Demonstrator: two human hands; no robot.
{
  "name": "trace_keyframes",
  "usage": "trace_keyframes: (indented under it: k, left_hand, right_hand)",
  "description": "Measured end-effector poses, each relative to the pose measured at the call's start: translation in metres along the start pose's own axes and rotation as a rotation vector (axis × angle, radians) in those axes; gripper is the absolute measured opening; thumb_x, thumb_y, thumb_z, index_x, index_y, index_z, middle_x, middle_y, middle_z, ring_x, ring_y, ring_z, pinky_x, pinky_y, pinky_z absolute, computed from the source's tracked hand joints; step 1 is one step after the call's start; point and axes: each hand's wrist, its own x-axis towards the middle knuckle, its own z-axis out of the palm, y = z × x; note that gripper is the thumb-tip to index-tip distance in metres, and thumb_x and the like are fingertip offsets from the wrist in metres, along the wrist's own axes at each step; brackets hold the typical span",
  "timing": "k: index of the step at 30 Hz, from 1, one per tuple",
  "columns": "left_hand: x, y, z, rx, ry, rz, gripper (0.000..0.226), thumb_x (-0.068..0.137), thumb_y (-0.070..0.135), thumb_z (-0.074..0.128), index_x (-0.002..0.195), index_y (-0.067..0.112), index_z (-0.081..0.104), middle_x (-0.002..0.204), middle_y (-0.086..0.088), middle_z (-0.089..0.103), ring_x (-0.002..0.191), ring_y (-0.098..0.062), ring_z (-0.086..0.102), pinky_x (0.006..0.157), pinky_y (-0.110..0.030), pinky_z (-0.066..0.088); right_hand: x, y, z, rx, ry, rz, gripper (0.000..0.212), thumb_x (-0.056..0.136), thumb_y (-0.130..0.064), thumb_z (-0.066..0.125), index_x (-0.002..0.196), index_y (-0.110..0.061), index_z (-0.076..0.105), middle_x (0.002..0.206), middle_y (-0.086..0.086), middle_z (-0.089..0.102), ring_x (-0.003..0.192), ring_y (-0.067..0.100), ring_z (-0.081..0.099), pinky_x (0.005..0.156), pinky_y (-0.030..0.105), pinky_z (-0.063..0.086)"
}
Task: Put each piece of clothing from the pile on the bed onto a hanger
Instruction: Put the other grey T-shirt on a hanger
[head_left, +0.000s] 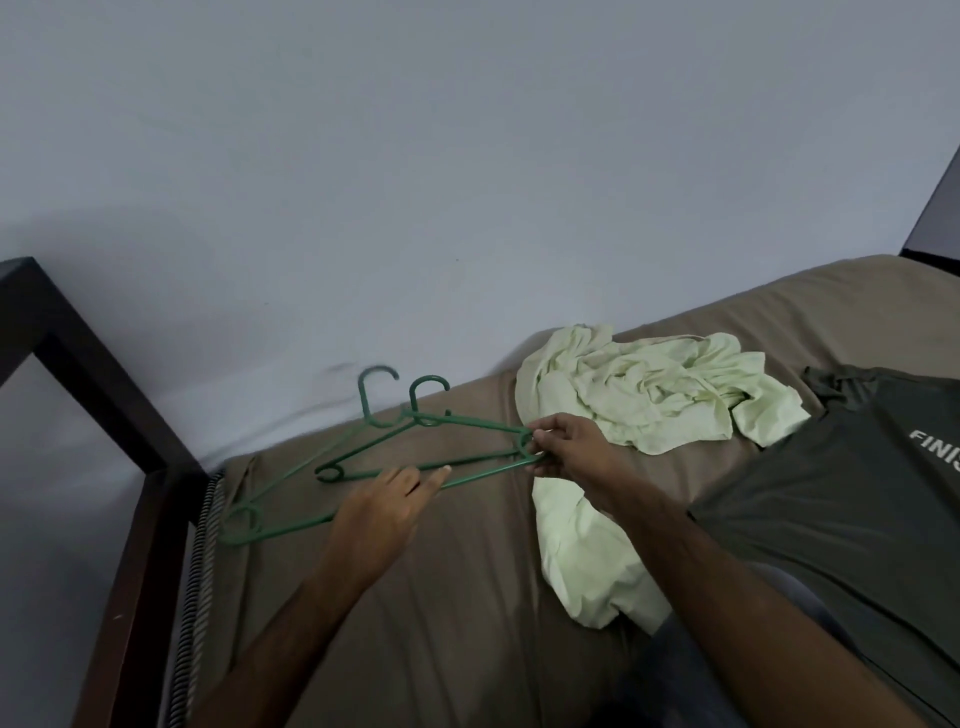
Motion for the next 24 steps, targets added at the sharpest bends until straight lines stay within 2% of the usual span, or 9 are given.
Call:
trace_keyframes:
  k: [6,9,11,14,16,19,20,22,24]
  left_hand:
    - [0.024,-0.013,-0.031,0.041,0.173,0.035,0.019,0.098,0.032,0.062,0.110,0.022,0.072,0.079,0.003,0.057,0.068,-0.017,0.053,0.055,-0.031,0.042]
    - [0.056,-0.010,-0.041,0.002,0.203,0.041,0.027,0.100,0.039,0.056,0.111,0.020,0.071,0.097,-0.001,0.063,0.083,-0.023,0.059,0.069,-0.037,0.043]
    - [0.079,-0.004,-0.047,-0.056,0.273,-0.032,0.031,0.099,0.039,0.054,0.118,0.022,0.070,0.120,-0.002,0.063,0.105,-0.027,0.060,0.085,-0.043,0.039]
    - [0.123,0.007,-0.054,-0.135,0.379,-0.154,0.042,0.096,0.032,0.056,0.135,0.019,0.060,0.149,-0.005,0.049,0.139,-0.028,0.044,0.107,-0.052,0.030]
    - [0.165,0.014,-0.052,-0.182,0.348,-0.210,0.054,0.097,0.035,0.050,0.147,0.016,0.046,0.154,-0.006,0.042,0.144,-0.027,0.039,0.113,-0.053,0.027]
    - [0.228,0.040,-0.044,-0.377,0.153,-0.161,0.048,0.100,0.040,0.040,0.145,0.024,0.043,0.120,0.002,0.066,0.107,-0.023,0.065,0.091,-0.046,0.045]
    - [0.246,0.054,-0.041,-0.457,0.074,-0.130,0.036,0.103,0.038,0.039,0.137,0.030,0.047,0.104,0.007,0.069,0.093,-0.024,0.068,0.080,-0.041,0.048]
    - [0.275,0.087,-0.032,-0.546,-0.043,-0.058,0.021,0.105,0.035,0.041,0.123,0.038,0.052,0.090,0.009,0.068,0.083,-0.024,0.068,0.069,-0.035,0.049]
    - [0.301,0.123,-0.026,-0.568,-0.077,0.025,0.022,0.105,0.036,0.042,0.122,0.040,0.054,0.095,0.009,0.070,0.086,-0.024,0.067,0.069,-0.035,0.049]
  right_hand:
    - [-0.007,-0.033,-0.008,0.030,-0.018,-0.151,0.015,0.102,0.000,0.051,0.110,0.004,0.062,0.086,0.016,0.068,0.070,0.031,0.071,0.064,0.031,0.061]
    - [-0.018,-0.044,-0.041,0.084,0.071,-0.182,0.013,0.102,0.000,0.050,0.106,0.000,0.062,0.084,0.015,0.069,0.069,0.032,0.072,0.061,0.028,0.060]
    - [-0.028,-0.051,-0.075,0.095,0.164,-0.199,0.012,0.102,0.000,0.049,0.104,-0.001,0.060,0.081,0.013,0.068,0.065,0.030,0.073,0.058,0.027,0.059]
    - [-0.049,-0.058,-0.134,0.088,0.300,-0.216,0.010,0.102,0.001,0.048,0.105,0.001,0.058,0.075,0.010,0.067,0.059,0.027,0.072,0.053,0.025,0.058]
    - [-0.072,-0.064,-0.170,0.121,0.354,-0.232,0.016,0.097,-0.008,0.060,0.108,0.003,0.056,0.072,0.008,0.068,0.058,0.026,0.072,0.053,0.025,0.059]
    - [-0.113,-0.069,-0.220,0.153,0.481,-0.282,0.072,0.062,-0.046,0.091,0.107,0.002,0.060,0.074,0.006,0.070,0.064,0.024,0.073,0.059,0.029,0.061]
    - [-0.124,-0.069,-0.235,0.137,0.530,-0.279,0.063,0.071,-0.040,0.087,0.108,0.003,0.060,0.074,0.006,0.070,0.065,0.022,0.072,0.059,0.029,0.061]
    - [-0.145,-0.064,-0.270,0.115,0.602,-0.252,0.017,0.098,-0.010,0.060,0.108,0.004,0.059,0.077,0.009,0.068,0.061,0.018,0.071,0.056,0.027,0.060]
    - [-0.169,-0.062,-0.302,0.028,0.690,-0.174,0.011,0.102,0.001,0.048,0.101,-0.003,0.059,0.084,0.014,0.063,0.057,0.018,0.070,0.051,0.024,0.058]
